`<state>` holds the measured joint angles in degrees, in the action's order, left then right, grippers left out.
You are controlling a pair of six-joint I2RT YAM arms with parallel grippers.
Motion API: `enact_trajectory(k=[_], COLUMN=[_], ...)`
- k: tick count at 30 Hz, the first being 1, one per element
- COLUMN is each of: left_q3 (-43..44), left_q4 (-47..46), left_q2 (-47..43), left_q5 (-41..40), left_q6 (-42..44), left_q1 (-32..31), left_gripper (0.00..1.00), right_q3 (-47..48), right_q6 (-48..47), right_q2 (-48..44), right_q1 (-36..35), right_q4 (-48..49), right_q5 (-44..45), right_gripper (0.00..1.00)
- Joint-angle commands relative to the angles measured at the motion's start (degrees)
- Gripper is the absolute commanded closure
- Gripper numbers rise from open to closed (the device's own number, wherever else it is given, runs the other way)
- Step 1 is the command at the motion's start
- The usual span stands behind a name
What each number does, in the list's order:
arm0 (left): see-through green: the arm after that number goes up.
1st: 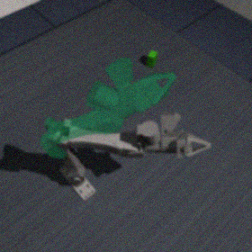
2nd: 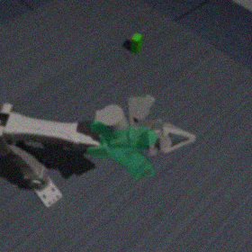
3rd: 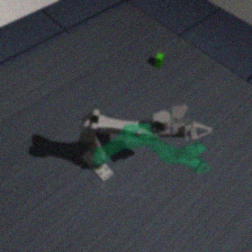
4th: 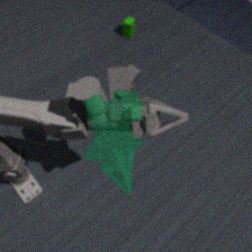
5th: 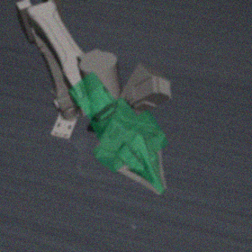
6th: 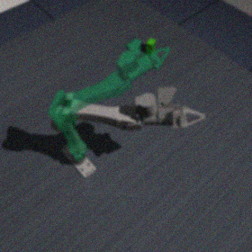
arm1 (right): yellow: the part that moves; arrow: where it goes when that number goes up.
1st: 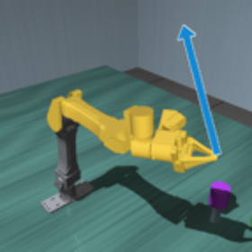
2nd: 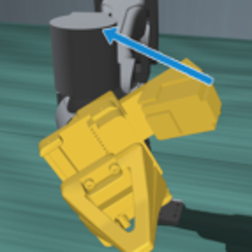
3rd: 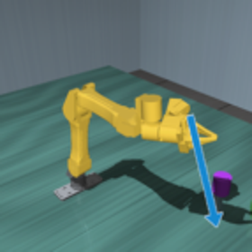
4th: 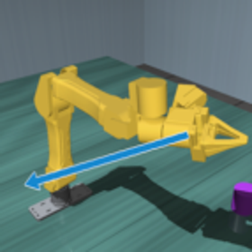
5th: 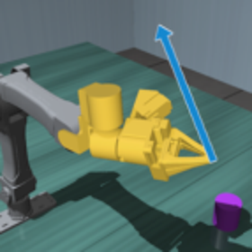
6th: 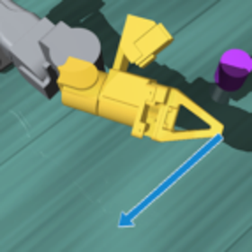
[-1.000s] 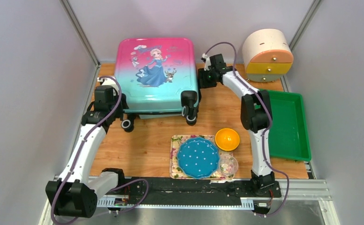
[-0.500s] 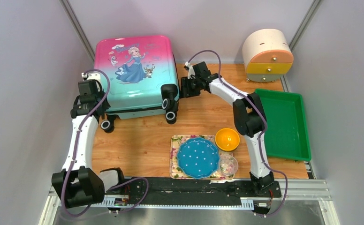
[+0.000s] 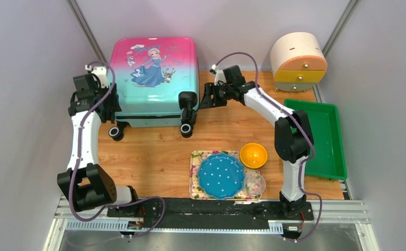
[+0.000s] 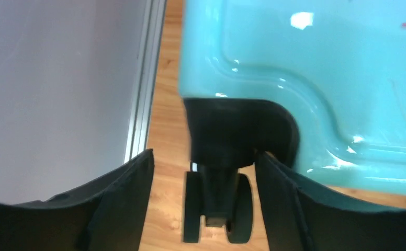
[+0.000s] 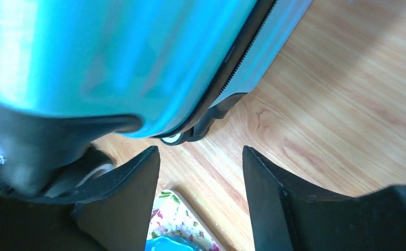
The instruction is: Open, take out, and arrange the luggage
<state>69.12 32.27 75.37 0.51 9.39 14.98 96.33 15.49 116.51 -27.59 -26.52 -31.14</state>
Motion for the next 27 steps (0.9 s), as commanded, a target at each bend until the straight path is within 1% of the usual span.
enact_trajectory(k=[1,5,8,9,10,12,13,15,16,17,18,19,20,21,24,27], left_q3=[13.9,18.1,18.9,18.5,16.8,13.8,13.1,10.9,9.8,8.4,4.5,2.4,0.7,-2.5,-4.9,-4.7], left_q4=[-1.4,0.4,4.0,4.5,4.8,5.1,5.4,5.6,5.4,4.0,2.7,1.3,-1.7,-3.6,-7.8,-8.5], left_q2=[0.5,-1.9,-3.1,-4.0,-4.6,-5.5,-5.4,-4.5,-4.3,-4.2,-4.9,-5.3,-5.9,-7.0,-6.0,-2.9], left_q5=[12.1,13.8,16.9,17.1,17.8,18.8,20.0,23.6,24.1,24.6,25.3,25.2,24.3,22.3,18.6,15.0], left_q6=[-3.8,-7.3,-8.8,-8.9,-9.0,-11.1,-12.3,-17.8,-20.2,-24.9,-26.9,-28.2,-29.0,-29.3,-32.5,-37.2], left_q1=[-0.6,-0.7,-3.2,-4.9,-8.8,-13.6,-17.8,-20.8,-24.0,-25.4,-27.3,-29.0,-33.3,-35.2,-40.0,-42.0], left_gripper=[0.20,0.20,0.19,0.19,0.19,0.18,0.18,0.18,0.18,0.18,0.17,0.17,0.17,0.17,0.16,0.16], right_q3=[-0.8,-0.8,-0.1,0.0,0.0,-0.1,-0.1,0.0,0.0,0.1,0.0,-0.5,-1.0,-1.4,-3.3,-5.2], right_q6=[-0.1,-1.2,-1.5,-1.8,-1.9,-2.7,-2.8,-3.3,-3.4,-3.4,-3.7,-3.9,-4.1,-4.8,-5.2,-5.1], right_q2=[-7.3,-8.8,-9.7,-9.8,-10.3,-10.7,-11.0,-11.1,-11.4,-11.6,-11.7,-12.4,-12.8,-13.1,-14.6,-15.7], right_q1=[3.2,4.0,4.7,4.9,5.1,5.6,5.9,6.7,6.9,7.3,7.7,8.0,8.1,8.2,8.2,8.2], right_q4=[1.5,0.3,0.0,0.1,0.2,0.2,0.2,0.1,-0.1,-0.6,-0.7,-0.8,-0.7,-0.8,-0.5,0.0], right_q5=[-2.4,-0.2,1.7,2.4,3.6,4.9,5.6,6.2,6.4,6.6,6.8,7.0,7.2,7.5,7.6,7.2], right_gripper=[0.36,0.32,0.28,0.27,0.27,0.27,0.27,0.26,0.26,0.26,0.26,0.26,0.26,0.26,0.26,0.26])
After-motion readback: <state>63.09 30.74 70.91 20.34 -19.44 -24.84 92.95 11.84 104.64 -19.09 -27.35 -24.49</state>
